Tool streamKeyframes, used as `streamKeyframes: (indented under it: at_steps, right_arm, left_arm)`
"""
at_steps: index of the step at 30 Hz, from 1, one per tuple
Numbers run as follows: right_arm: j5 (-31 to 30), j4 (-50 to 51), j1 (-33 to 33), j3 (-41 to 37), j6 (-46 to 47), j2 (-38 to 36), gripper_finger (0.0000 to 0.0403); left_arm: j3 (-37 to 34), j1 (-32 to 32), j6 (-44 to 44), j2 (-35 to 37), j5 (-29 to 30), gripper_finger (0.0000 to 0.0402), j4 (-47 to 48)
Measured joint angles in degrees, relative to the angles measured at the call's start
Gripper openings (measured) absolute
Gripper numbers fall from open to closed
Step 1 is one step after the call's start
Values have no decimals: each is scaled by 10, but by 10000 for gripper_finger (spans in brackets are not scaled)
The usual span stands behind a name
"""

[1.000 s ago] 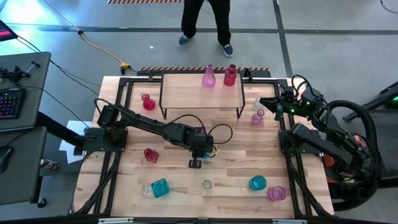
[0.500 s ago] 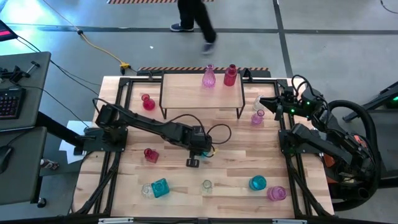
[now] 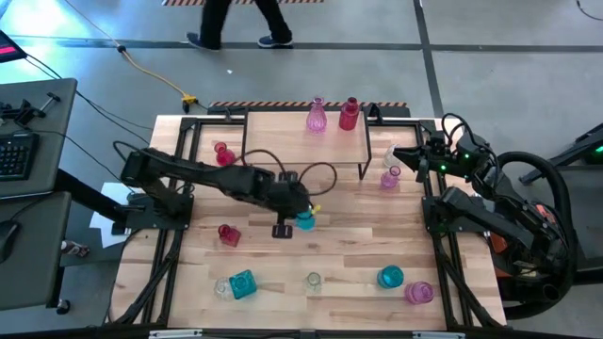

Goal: Sort vases onto shelf
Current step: Put the top blue flower vase on the shelf

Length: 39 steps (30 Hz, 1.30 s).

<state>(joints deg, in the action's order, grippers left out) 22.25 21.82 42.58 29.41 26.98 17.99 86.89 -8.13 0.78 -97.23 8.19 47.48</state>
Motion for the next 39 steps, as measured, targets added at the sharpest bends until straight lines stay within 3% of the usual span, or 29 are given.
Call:
streamKeyframes:
  at_steps: [17,25,33,39]
  right_arm:
    - [0,2,0,0,0,0,69]
    - [0,2,0,0,0,0,69]
    - [0,2,0,0,0,0,69]
    - [0,2,0,0,0,0,69]
  left_arm:
    - [0,27,105,123,82,12,55]
    - [34,89,250,132,126,12,62]
    - [46,177,433,131,122,12,56]
    - [47,251,522,104,100,12,14]
